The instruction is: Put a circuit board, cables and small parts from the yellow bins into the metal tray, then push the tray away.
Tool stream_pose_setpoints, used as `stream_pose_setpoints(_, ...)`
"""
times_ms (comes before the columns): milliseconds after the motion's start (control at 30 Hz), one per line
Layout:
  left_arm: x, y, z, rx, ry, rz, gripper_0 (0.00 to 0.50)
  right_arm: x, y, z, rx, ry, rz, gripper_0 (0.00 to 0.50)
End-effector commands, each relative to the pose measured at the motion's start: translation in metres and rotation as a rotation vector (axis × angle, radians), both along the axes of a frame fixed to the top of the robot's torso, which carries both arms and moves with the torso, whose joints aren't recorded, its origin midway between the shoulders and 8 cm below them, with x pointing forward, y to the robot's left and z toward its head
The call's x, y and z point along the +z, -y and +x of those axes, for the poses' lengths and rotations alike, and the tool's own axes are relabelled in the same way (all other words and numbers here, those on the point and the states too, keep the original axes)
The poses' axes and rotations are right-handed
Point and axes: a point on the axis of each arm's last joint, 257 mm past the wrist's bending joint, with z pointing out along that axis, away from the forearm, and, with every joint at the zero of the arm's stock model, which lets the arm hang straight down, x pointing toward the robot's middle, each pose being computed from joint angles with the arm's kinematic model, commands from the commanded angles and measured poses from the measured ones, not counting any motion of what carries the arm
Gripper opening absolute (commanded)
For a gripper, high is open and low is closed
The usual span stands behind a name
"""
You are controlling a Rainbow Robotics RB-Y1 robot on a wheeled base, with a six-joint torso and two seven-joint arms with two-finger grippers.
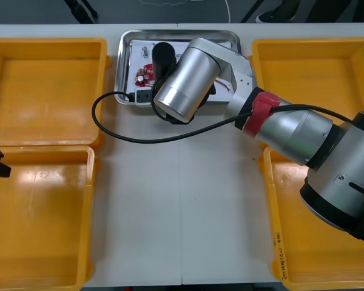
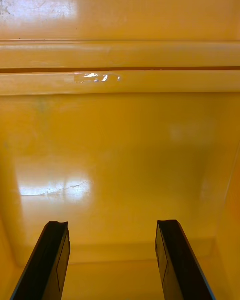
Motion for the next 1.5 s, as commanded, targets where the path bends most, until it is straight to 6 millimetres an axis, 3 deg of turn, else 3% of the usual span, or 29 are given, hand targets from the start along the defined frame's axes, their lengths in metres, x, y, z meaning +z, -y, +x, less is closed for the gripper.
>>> stream_pose_setpoints(33, 0.014, -0.014, -0.004, -0.05, 0.019, 0.068, 0.5, 0.045, -0.028, 0.009, 0.065, 0.077, 0.014, 0.0)
stream_pose_setpoints(100, 0.014, -0.014, -0.004, -0.05, 0.019, 0.068, 0.5, 0.046, -0.028, 0.009, 0.068, 0.079, 0.009, 0.0)
stream_pose_setpoints(167, 0.014, -0.014, -0.004, -0.05, 0.019, 0.068, 0.5, 0.046, -0.028, 0.009, 0.074, 0.082, 0.004, 0.104)
stream_pose_setpoints(200, 0.014, -0.014, -0.004, -0.05, 0.019, 0.068, 0.5, 0.046, -0.028, 0.009, 0.077, 0.083, -0.001, 0.104)
stream_pose_setpoints(233, 0.014, -0.014, -0.004, -0.05, 0.019, 0.068, 0.5, 0.046, -0.028, 0.009, 0.081, 0.082, -0.002, 0.259)
stream_pose_setpoints(333, 0.014, -0.014, -0.004, -0.05, 0.019, 0.068, 0.5, 0.045, -0.026, 0.008, 0.084, 0.079, -0.015, 0.384)
stream_pose_setpoints(400, 0.014, -0.014, -0.004, -0.05, 0.019, 0.068, 0.5, 0.045, -0.026, 0.008, 0.088, 0.079, -0.019, 0.408)
stream_pose_setpoints(433, 0.014, -0.014, -0.004, -0.05, 0.019, 0.068, 0.5, 0.045, -0.026, 0.008, 0.09, 0.08, -0.022, 0.461)
stream_pose_setpoints(467, 0.014, -0.014, -0.004, -0.05, 0.019, 0.068, 0.5, 0.045, -0.026, 0.008, 0.093, 0.081, -0.025, 0.481)
stream_pose_setpoints(767, 0.014, -0.014, -0.004, -0.05, 0.019, 0.068, 0.5, 0.046, -0.021, 0.006, 0.093, 0.065, -0.048, 0.5)
stream_pose_setpoints(1167, 0.014, -0.014, -0.004, -0.05, 0.019, 0.068, 0.5, 0.072, -0.02, -0.011, 0.09, -0.004, -0.011, 0.5)
stream_pose_setpoints(1367, 0.014, -0.014, -0.004, -0.05, 0.019, 0.068, 0.5, 0.088, -0.009, -0.029, 0.069, -0.086, 0.041, 0.5)
stream_pose_setpoints(1500, 0.014, -0.014, -0.004, -0.05, 0.019, 0.068, 0.5, 0.096, 0.009, -0.045, 0.014, -0.178, 0.103, 0.5)
